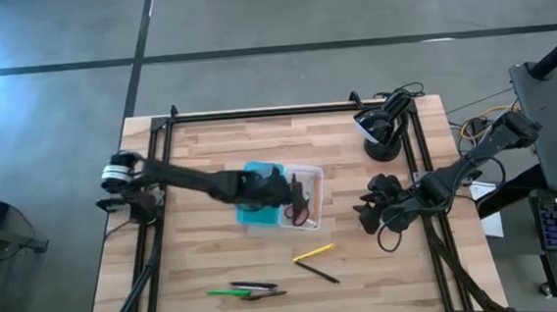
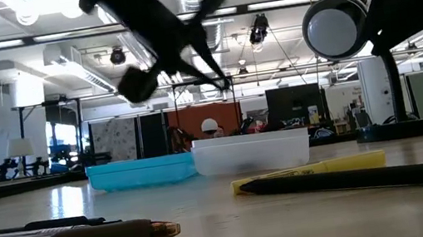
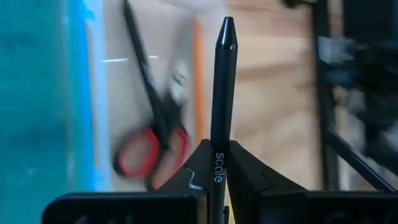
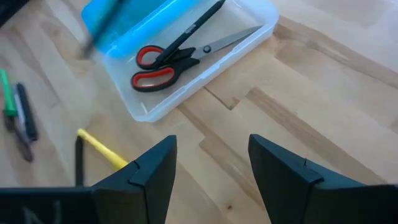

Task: Pick & place school supplies into a supply box
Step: Put the black pen into the supply box, then put the yellow pen into the supply box

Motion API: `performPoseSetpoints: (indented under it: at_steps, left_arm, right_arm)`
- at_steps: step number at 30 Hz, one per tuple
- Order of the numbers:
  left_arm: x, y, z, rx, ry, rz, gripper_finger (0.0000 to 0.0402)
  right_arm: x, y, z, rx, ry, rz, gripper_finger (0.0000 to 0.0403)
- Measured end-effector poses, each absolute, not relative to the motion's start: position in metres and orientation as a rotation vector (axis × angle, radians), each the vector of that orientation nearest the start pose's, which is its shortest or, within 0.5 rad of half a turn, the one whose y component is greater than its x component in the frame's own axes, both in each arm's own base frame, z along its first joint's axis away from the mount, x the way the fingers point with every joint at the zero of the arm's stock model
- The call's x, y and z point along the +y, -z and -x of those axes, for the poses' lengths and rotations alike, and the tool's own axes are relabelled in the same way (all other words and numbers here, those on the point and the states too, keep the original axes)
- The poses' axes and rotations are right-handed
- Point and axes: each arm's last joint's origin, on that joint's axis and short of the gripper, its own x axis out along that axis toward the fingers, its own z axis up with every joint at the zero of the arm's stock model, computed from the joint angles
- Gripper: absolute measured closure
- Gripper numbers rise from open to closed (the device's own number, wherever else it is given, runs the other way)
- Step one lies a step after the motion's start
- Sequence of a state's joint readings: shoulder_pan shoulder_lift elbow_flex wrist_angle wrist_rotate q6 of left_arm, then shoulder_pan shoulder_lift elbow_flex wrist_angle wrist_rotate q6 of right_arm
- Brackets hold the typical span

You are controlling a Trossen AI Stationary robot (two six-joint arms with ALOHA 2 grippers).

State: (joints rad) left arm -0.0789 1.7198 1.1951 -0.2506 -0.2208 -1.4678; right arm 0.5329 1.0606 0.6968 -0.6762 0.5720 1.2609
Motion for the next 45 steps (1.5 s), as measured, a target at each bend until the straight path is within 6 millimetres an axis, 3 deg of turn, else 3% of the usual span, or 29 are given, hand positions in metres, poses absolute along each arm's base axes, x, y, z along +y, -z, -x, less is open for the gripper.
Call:
performPoseSetpoints:
  at_steps: [5, 11, 17, 23, 25, 29, 34, 39, 45]
  left_arm:
    - [0.005, -0.204, -0.391, 0.590, -0.687, 1.261, 0.0393]
    - [0.011, -0.188, -0.397, 0.731, -0.802, 1.221, 0.0367]
    - [0.011, -0.199, -0.404, 0.720, -0.781, 1.197, 0.0324]
    - [0.007, -0.226, -0.405, 0.745, -0.665, 1.076, 0.0319]
    - [-0.006, -0.240, -0.404, 0.804, -0.530, 0.952, 0.0319]
    - [-0.063, -0.269, -0.392, 0.925, -0.217, 0.632, 0.0318]
    - [-0.139, -0.271, -0.369, 0.999, -0.043, 0.422, 0.0318]
    - [-0.185, -0.267, -0.347, 0.937, -0.130, 0.403, 0.0318]
    - [-0.201, -0.266, -0.335, 0.841, -0.297, 0.489, 0.0317]
  right_arm:
    - [0.084, -0.224, -0.168, 0.696, 0.541, -0.639, 0.0211]
    - [0.084, -0.224, -0.168, 0.694, 0.546, -0.652, 0.0211]
    - [0.084, -0.224, -0.168, 0.698, 0.544, -0.643, 0.0211]
    - [0.084, -0.224, -0.167, 0.708, 0.536, -0.615, 0.0211]
    - [0.084, -0.223, -0.167, 0.727, 0.526, -0.598, 0.0211]
    - [0.085, -0.222, -0.166, 0.800, 0.438, -0.492, 0.0211]
    - [0.090, -0.220, -0.166, 0.935, 0.269, -0.416, 0.0211]
    - [0.105, -0.213, -0.171, 0.995, 0.067, -0.241, 0.0211]
    - [0.132, -0.193, -0.199, 0.937, -0.186, -0.047, 0.0211]
